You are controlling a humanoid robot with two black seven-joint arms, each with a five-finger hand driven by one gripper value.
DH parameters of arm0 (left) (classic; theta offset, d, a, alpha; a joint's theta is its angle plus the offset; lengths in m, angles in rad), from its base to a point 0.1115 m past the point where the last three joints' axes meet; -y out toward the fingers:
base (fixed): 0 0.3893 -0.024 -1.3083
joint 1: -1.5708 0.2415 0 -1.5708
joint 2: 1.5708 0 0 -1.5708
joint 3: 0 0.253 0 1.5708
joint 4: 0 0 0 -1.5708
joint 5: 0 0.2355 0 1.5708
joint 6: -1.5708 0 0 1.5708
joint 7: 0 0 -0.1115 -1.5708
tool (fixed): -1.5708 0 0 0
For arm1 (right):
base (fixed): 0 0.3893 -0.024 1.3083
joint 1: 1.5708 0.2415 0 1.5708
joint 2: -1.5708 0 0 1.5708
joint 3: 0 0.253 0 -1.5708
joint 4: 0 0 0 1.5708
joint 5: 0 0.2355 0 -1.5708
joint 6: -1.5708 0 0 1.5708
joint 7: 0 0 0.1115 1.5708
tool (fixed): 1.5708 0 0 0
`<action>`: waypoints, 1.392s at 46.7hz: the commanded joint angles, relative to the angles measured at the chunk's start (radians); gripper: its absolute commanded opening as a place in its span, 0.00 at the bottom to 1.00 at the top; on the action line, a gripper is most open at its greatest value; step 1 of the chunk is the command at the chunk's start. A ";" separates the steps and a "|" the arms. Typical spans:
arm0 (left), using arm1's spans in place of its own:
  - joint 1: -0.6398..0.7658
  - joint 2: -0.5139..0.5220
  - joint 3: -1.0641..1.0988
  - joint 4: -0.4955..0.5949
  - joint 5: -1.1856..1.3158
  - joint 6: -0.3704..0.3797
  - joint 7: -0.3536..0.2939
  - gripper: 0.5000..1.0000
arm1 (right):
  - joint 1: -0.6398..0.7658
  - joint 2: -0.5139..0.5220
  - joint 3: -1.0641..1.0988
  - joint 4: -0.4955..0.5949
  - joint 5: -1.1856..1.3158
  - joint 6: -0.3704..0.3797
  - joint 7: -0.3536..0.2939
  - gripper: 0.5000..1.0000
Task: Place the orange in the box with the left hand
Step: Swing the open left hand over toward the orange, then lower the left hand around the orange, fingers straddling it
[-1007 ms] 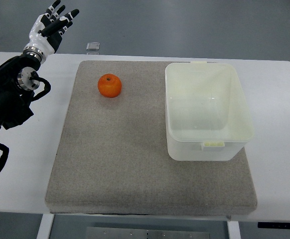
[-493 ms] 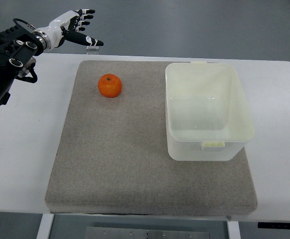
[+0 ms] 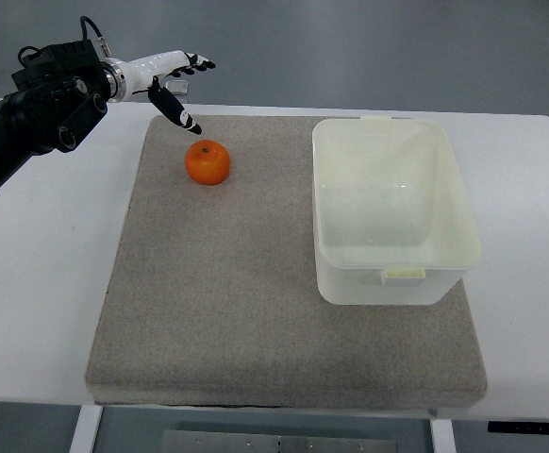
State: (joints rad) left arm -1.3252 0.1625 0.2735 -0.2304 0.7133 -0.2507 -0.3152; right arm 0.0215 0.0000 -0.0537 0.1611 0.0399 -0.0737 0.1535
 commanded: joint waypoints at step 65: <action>-0.052 0.272 0.055 -0.477 0.446 0.096 -0.143 0.92 | 0.000 0.000 0.000 0.000 0.000 0.000 0.000 0.85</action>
State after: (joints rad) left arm -1.3841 0.4342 0.3280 -0.7073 1.1598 -0.1729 -0.4572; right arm 0.0215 0.0000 -0.0537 0.1611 0.0399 -0.0737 0.1534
